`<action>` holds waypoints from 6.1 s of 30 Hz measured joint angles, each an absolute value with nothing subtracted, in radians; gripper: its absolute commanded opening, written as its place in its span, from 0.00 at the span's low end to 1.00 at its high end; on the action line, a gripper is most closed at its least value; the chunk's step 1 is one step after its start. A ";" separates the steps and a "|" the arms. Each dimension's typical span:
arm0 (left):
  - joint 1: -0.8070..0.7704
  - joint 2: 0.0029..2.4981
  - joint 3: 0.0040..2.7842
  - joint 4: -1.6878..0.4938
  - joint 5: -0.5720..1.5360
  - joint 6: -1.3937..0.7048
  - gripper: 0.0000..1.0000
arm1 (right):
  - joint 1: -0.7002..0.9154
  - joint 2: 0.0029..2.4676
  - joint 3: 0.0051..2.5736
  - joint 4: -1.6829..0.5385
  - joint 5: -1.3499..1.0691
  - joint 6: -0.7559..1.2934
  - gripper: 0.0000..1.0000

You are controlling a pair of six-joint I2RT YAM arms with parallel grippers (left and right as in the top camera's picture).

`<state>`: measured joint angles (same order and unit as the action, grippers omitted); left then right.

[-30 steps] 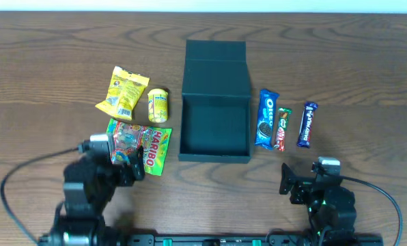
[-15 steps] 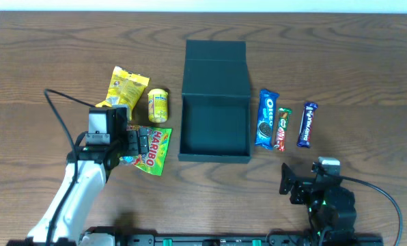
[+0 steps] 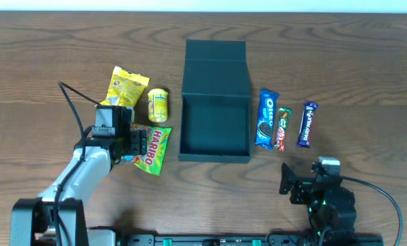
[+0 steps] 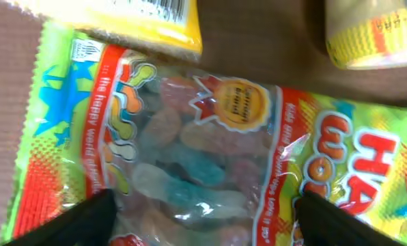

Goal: Pack container
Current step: 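Reach the left gripper to the green Haribo bag and grasp it, then lift the Haribo bag with the left gripper and lower it into the box, then release the Haribo bag and press it flat inside the box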

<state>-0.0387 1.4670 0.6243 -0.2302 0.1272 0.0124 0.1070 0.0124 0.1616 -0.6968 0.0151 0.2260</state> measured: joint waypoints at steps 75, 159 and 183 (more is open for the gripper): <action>-0.596 1.485 0.902 -0.107 0.151 -0.511 0.95 | 0.107 0.012 0.162 -0.697 0.015 0.226 0.99; -0.734 1.797 1.031 -0.336 0.212 -0.074 0.09 | 0.107 0.012 0.162 -0.697 0.015 0.226 0.99; -0.731 1.590 1.141 -0.489 0.056 -0.085 0.07 | 0.107 0.012 0.162 -0.669 0.003 0.244 0.99</action>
